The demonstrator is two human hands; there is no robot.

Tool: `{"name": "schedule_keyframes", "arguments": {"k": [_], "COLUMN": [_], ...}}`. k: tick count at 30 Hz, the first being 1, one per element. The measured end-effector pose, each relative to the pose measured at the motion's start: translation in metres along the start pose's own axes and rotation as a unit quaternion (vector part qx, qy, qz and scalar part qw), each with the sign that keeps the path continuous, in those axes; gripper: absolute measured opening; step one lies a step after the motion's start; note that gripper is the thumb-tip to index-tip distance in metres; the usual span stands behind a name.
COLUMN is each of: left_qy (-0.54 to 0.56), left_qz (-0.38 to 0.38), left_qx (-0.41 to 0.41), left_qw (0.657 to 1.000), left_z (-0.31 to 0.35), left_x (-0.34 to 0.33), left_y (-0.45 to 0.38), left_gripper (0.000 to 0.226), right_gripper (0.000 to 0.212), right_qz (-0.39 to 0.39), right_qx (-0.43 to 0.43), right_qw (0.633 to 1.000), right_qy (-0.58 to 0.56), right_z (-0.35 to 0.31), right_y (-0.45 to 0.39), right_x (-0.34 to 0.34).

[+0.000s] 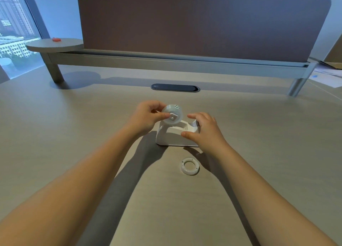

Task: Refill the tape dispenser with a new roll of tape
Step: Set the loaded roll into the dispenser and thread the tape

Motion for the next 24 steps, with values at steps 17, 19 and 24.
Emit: {"name": "schedule_keyframes", "arguments": {"k": [17,19,24], "left_qy": [-0.143,-0.161,-0.07], "left_qz": [-0.041,-0.042,-0.086], "left_qx": [-0.039,-0.036,0.019], "left_qw": [0.988,0.985,0.994], "left_z": [-0.002,-0.004,-0.022], "left_x": [-0.014,-0.013,-0.022], "left_y": [-0.01,-0.01,-0.009], "left_gripper": [0.026,0.03,0.036], "right_gripper": [0.046,0.045,0.043], "right_qz": [-0.027,-0.025,-0.025], "right_qx": [-0.008,-0.009,-0.012], "right_qw": [1.0,1.0,0.999], "right_qy": [-0.012,-0.011,-0.021], "right_z": [0.009,0.009,0.01], "right_y": [-0.008,-0.008,-0.008], "right_x": [-0.012,-0.013,-0.013]}}
Point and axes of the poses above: each hand's wrist, its own y-axis away from the middle knuckle, its own x-axis out of the back of the hand, z = x × y, the point moved 10 cm from there along -y, towards the middle knuckle, and after that the axes turned 10 degrees about -y, right-handed, at the moved point
